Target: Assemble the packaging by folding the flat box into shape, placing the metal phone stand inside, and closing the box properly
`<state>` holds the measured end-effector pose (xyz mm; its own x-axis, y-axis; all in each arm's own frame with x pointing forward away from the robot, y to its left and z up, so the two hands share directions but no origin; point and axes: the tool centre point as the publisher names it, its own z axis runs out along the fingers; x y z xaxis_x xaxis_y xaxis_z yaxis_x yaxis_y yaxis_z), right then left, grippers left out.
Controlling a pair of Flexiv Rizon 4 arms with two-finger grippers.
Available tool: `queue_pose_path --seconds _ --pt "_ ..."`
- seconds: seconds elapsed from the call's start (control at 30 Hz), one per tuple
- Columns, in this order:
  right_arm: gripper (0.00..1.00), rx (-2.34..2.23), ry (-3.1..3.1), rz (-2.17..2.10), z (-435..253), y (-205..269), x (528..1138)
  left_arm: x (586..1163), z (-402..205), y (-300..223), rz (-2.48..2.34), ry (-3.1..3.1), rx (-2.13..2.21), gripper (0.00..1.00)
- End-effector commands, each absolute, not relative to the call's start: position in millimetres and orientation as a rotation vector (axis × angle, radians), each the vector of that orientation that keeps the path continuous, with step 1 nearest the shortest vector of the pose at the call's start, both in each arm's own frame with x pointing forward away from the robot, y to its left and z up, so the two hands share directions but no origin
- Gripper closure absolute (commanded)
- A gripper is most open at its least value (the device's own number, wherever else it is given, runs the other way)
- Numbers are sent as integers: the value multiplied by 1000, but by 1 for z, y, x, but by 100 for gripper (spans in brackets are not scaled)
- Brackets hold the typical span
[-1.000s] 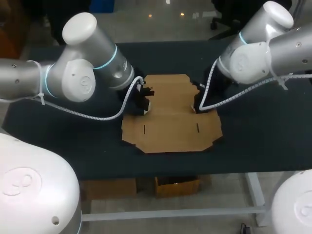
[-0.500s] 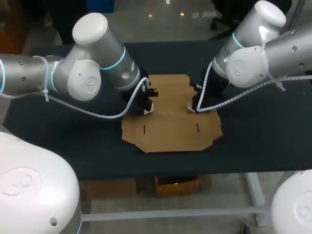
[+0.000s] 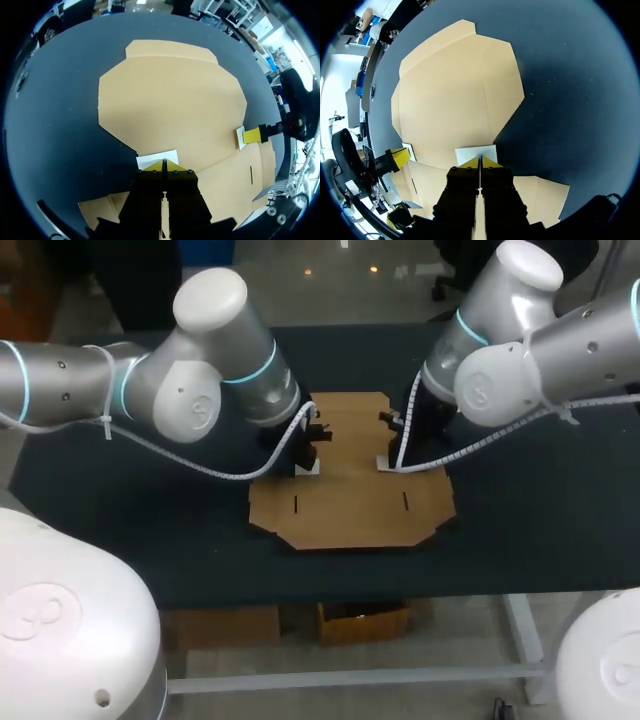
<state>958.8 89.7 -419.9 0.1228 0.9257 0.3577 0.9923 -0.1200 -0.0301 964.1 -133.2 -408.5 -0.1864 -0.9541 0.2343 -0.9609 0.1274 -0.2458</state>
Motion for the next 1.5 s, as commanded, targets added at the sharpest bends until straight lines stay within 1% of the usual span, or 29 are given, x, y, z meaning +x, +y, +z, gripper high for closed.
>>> queue_pose_path --seconds 0.03,0.27,0.43,0.67,0.9,1.23,1.5 --pt "100 -2148 -1888 -335 -426 96 961 967 -414 -138 498 -2359 2018 100" --pt "100 -2158 -1875 -309 -433 96 958 964 -415 -135 485 -2356 2030 100" --pt "100 -2143 -1855 -376 -420 87 955 960 -401 -128 515 -2337 2051 100" --pt "100 -2070 -1800 -522 -396 63 952 956 -381 -112 567 -2302 2066 100" --pt "100 -1959 -1693 -651 -388 29 952 950 -359 -94 655 -2243 2068 100" --pt "100 -1910 -1632 -699 -378 -4 937 931 -330 -71 706 -2177 2072 100" --pt "100 -1917 -1645 -712 -360 -24 914 902 -313 -64 720 -2173 2103 100"
